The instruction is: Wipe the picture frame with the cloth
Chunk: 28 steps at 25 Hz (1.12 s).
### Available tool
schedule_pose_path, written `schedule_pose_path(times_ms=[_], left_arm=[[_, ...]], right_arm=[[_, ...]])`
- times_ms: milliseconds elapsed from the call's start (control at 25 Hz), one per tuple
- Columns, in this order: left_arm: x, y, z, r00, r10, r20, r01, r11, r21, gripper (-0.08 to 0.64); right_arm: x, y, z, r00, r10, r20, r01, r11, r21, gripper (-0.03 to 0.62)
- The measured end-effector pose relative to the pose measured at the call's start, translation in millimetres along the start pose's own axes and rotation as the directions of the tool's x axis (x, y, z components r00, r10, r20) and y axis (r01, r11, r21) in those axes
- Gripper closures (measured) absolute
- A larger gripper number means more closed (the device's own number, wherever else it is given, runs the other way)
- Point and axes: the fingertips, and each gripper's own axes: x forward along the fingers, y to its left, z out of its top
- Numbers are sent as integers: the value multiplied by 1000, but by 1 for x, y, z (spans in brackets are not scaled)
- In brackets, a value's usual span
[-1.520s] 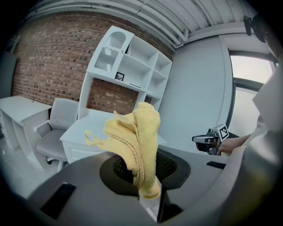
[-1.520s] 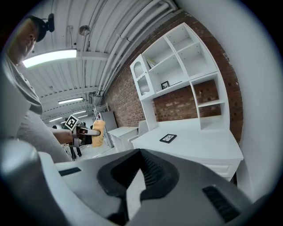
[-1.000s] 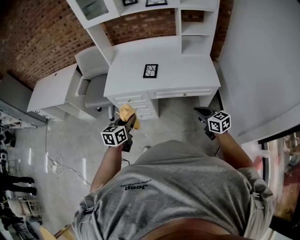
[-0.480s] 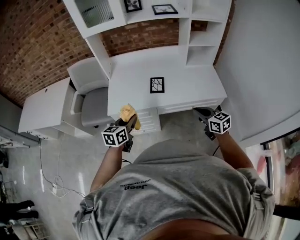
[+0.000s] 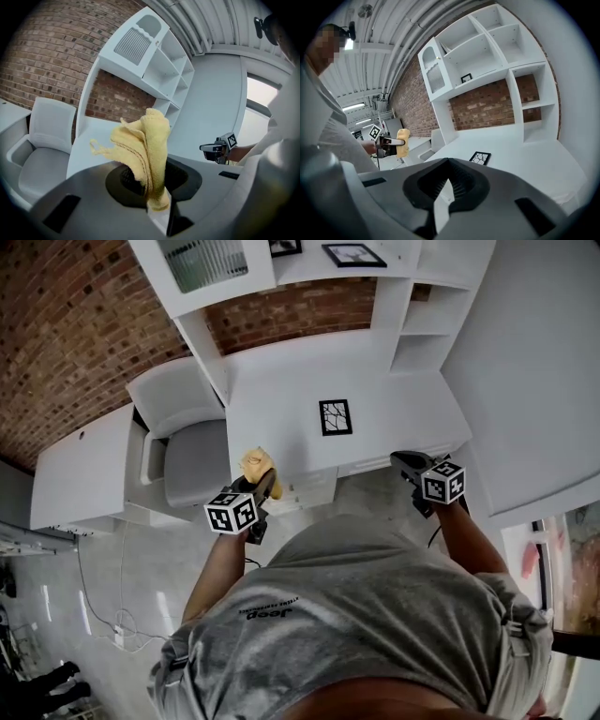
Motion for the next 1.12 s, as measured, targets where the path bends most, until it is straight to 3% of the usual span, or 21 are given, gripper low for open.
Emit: schedule_pose_path(times_ms=[400, 680, 880, 1120], left_arm=[[32, 42, 9, 999, 36, -27, -37, 998, -47, 474], [91, 47, 21, 988, 148, -52, -150, 987, -54, 474], [154, 43, 38, 966, 254, -51, -258, 958, -122, 474], [211, 23, 67, 946, 316, -73, -324, 933, -154, 474]], right_arm=[[51, -40, 14, 999, 38, -33, -37, 999, 20, 575], [101, -115, 17, 982, 179, -68, -176, 983, 47, 575], [145, -181, 37, 939, 307, -152, -308, 951, 22, 575], [174, -201, 39, 837, 469, -282, -496, 868, -30, 575]])
